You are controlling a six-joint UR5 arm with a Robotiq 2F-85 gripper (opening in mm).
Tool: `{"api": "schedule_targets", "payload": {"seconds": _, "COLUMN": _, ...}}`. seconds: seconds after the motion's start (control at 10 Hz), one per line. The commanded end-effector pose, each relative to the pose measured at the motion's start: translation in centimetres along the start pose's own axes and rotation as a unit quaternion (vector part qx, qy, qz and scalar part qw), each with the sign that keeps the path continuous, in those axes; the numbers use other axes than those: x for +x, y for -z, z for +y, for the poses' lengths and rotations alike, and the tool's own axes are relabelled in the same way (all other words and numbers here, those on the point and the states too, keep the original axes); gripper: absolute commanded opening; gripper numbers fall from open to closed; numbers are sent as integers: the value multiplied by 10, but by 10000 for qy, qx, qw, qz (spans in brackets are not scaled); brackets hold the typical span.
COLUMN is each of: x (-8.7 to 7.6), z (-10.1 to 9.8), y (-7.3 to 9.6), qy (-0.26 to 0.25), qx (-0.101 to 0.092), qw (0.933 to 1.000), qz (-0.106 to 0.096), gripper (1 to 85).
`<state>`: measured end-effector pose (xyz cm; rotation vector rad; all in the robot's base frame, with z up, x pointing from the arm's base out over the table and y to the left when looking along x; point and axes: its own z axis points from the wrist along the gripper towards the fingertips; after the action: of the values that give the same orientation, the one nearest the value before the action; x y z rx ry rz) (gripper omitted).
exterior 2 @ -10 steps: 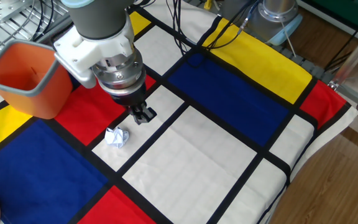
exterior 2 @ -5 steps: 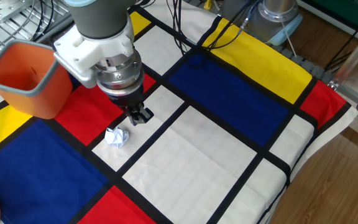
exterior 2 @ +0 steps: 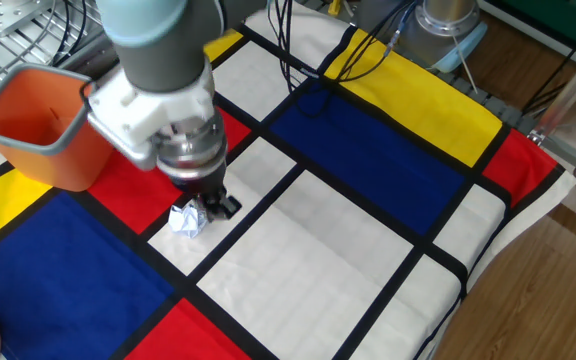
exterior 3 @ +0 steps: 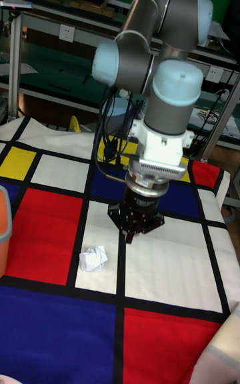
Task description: Put the garbage in the trash can
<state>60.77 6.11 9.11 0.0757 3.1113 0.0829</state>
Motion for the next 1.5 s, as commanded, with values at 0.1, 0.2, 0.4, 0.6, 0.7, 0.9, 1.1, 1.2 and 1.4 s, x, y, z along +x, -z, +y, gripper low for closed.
{"api": "schedule_targets", "payload": {"seconds": 0.1, "x": -9, "z": 8, "y": -20, "qy": -64, "qx": -66, "qw": 10000, "qz": -34, "gripper": 377}}
{"api": "schedule_targets", "payload": {"seconds": 0.2, "x": -7, "z": 8, "y": -19, "qy": -225, "qx": -63, "qw": 9997, "qz": 20, "gripper": 280}}
{"api": "schedule_targets", "payload": {"seconds": 0.4, "x": -2, "z": -2, "y": -18, "qy": -452, "qx": 145, "qw": 9988, "qz": 100, "gripper": 10}}
{"api": "schedule_targets", "payload": {"seconds": 0.6, "x": -1, "z": -5, "y": -18, "qy": -497, "qx": 202, "qw": 9985, "qz": 124, "gripper": 10}}
{"api": "schedule_targets", "payload": {"seconds": 0.7, "x": -1, "z": -4, "y": -18, "qy": -490, "qx": 187, "qw": 9985, "qz": 126, "gripper": 10}}
{"api": "schedule_targets", "payload": {"seconds": 0.9, "x": -2, "z": -16, "y": -18, "qy": -777, "qx": 402, "qw": 9961, "qz": 83, "gripper": 10}}
{"api": "schedule_targets", "payload": {"seconds": 1.1, "x": -3, "z": -26, "y": -17, "qy": -1077, "qx": 600, "qw": 9924, "qz": 29, "gripper": 10}}
{"api": "schedule_targets", "payload": {"seconds": 1.2, "x": -3, "z": -26, "y": -17, "qy": -1145, "qx": 608, "qw": 9916, "qz": 23, "gripper": 10}}
{"api": "schedule_targets", "payload": {"seconds": 1.4, "x": -2, "z": -29, "y": -16, "qy": -1168, "qx": 663, "qw": 9909, "qz": 28, "gripper": 10}}
